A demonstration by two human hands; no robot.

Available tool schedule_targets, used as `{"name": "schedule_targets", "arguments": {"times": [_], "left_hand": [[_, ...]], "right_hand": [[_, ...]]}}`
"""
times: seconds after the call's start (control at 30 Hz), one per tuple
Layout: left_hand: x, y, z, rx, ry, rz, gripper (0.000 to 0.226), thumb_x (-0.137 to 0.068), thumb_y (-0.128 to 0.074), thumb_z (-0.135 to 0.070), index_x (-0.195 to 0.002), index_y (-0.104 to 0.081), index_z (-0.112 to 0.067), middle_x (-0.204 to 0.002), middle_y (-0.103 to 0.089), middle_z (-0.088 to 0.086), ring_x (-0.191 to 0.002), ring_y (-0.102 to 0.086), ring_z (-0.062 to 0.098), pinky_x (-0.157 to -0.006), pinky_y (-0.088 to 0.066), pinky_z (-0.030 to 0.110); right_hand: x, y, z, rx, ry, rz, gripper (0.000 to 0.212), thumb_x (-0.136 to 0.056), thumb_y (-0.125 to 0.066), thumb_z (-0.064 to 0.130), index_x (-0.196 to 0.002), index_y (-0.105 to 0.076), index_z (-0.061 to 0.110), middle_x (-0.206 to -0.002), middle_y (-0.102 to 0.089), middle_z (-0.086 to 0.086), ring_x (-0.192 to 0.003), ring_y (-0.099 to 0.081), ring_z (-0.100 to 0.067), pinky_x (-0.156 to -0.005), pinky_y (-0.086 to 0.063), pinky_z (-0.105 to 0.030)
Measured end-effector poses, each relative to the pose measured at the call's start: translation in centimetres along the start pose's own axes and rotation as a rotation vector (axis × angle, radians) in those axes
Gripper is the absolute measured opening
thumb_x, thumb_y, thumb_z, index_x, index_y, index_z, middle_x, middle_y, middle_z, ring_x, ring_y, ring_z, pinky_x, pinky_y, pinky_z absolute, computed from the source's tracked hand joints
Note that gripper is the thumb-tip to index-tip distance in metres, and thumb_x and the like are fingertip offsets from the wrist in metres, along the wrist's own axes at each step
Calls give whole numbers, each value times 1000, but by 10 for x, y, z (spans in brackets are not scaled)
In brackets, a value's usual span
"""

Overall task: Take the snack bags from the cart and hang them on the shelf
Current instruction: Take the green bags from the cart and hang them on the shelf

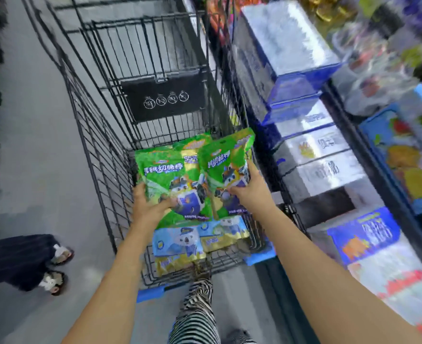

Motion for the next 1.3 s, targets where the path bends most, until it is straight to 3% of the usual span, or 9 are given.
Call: {"name": "schedule_targets", "arguments": {"times": [0.13,0.27,0.47,0.53,0.63,0.87,1.0,1.13,1.3], "left_hand": [[64,-15,-12,-21,-109,37,101,-72,-84,-19,-151,-22,-19,-156,-28,7,-141,-30,26,-113,-31,40],[137,-48,-17,40,-197,140,102,-74,-82,-19,-153,-18,-22,-159,-21,2,-142,-28,21,-107,-33,35],[231,-126,-13,64,-234,371,97,-79,-77,-11,-153,-16,-26,-159,-21,1,-142,-29,20,-94,-32,24],[255,-155,-8,87,-224,476,82,-79,-75,-2,-143,-32,-31,-144,-44,-1,-130,-45,21,-86,-45,20],[286,-198,2,49,-226,652,63,-73,-78,2,-116,-48,-35,-120,-63,0,-113,-61,28,-88,-55,33],[346,-284,33,-77,-219,964,62,-63,-82,3,-108,-53,-29,-103,-66,2,-93,-63,25,-75,-57,29],[359,-318,58,-179,-231,1062,92,-40,-92,-29,-123,-52,-24,-120,-64,3,-106,-62,23,-95,-51,39],[352,-355,84,-224,-279,1171,111,-50,-94,-25,-145,-35,-24,-140,-52,-1,-126,-51,23,-104,-43,43],[347,-397,109,-166,-322,1265,101,-52,-94,-25,-137,-39,-31,-138,-52,-2,-120,-56,20,-102,-45,43]], "right_hand": [[65,52,-28,-227,43,-72,69,-64,-78,17,-127,-51,20,-117,-66,-2,-107,-63,-24,-96,-50,-47],[137,115,-69,-383,21,-139,54,-76,-72,-4,-121,-50,16,-107,-62,3,-92,-61,-10,-76,-51,-12],[233,189,-157,-543,-114,-282,70,-72,-80,13,-132,-45,16,-123,-58,-5,-105,-62,-25,-90,-53,-38],[263,210,-185,-573,-166,-342,80,-73,-80,14,-141,-38,13,-134,-54,-7,-115,-58,-28,-93,-52,-35],[309,240,-228,-644,-219,-467,72,-82,-71,3,-143,-34,11,-123,-53,0,-96,-57,-16,-61,-48,-6],[397,256,-313,-862,-360,-754,92,-79,-76,9,-151,-21,21,-147,-39,1,-121,-51,-22,-102,-45,-37],[425,247,-354,-935,-398,-858,66,-73,-79,4,-129,-47,15,-124,-63,-13,-102,-64,-29,-96,-51,-44],[436,241,-392,-983,-353,-975,42,-79,-71,-5,-107,-44,10,-90,-64,1,-74,-63,-15,-64,-56,-20],[422,240,-441,-1019,-264,-1055,76,-70,-81,5,-134,-43,18,-116,-66,-6,-93,-69,-25,-78,-59,-39]]}}
Point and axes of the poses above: each hand's wrist, its own x-axis away from the middle knuckle, its own y-axis out of the back of the hand, z = x × y, the point moved 4 cm from there along -x, towards the middle knuckle
